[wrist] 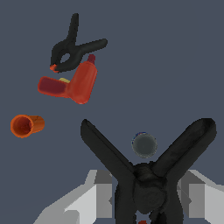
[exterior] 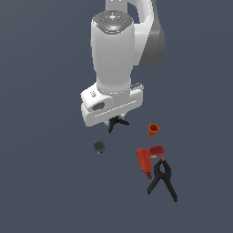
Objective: Pick up a designated object from a clutter of objects.
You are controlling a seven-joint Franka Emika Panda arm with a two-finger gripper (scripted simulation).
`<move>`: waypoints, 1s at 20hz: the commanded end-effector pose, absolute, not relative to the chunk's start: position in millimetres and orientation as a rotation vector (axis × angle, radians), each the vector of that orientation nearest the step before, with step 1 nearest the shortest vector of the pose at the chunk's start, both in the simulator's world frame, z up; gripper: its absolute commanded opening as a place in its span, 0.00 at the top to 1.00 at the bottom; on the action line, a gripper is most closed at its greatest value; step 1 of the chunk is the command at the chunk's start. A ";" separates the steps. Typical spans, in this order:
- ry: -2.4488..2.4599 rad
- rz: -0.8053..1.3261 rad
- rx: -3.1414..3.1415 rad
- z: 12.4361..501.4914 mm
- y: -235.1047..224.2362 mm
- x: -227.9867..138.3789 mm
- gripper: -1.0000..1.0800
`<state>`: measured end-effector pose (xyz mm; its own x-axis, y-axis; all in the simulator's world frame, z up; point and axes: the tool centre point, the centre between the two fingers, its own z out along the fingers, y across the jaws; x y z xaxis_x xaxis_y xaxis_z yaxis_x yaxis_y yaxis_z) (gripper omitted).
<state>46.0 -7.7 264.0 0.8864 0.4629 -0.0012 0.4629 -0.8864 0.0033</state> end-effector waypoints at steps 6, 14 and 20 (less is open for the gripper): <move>0.748 -0.001 3.049 332.2 51.3 65.0 1.00; 0.748 0.000 3.050 385.0 97.2 82.2 1.00; 0.749 0.000 3.051 408.9 117.9 90.9 1.00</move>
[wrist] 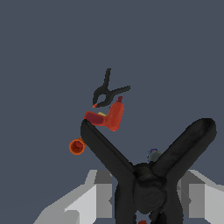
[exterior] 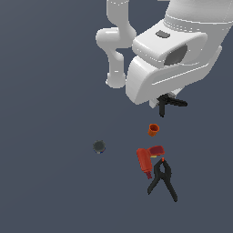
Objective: Pick up a designated object from a clutter of objects.
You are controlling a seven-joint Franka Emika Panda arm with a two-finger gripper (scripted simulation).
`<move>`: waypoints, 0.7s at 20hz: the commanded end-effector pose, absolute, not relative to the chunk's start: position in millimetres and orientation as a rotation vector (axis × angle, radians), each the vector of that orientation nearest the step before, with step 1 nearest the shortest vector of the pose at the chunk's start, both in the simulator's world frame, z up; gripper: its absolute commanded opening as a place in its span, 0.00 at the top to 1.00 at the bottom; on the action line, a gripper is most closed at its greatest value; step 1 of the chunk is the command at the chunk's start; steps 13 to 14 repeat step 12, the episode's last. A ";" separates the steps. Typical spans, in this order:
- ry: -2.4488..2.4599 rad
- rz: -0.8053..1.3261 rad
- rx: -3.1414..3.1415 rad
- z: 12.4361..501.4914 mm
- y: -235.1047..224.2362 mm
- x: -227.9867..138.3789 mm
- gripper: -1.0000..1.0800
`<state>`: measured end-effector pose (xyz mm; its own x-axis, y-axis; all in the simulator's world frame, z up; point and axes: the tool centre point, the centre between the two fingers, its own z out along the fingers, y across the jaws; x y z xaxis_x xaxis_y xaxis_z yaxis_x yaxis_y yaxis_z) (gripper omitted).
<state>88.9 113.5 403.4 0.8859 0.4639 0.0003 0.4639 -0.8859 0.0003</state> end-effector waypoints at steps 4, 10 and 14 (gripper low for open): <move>0.749 0.000 3.051 418.2 125.9 94.6 1.00; 0.749 0.000 3.051 424.6 131.5 97.4 1.00; 0.749 0.000 3.051 425.0 131.8 97.6 1.00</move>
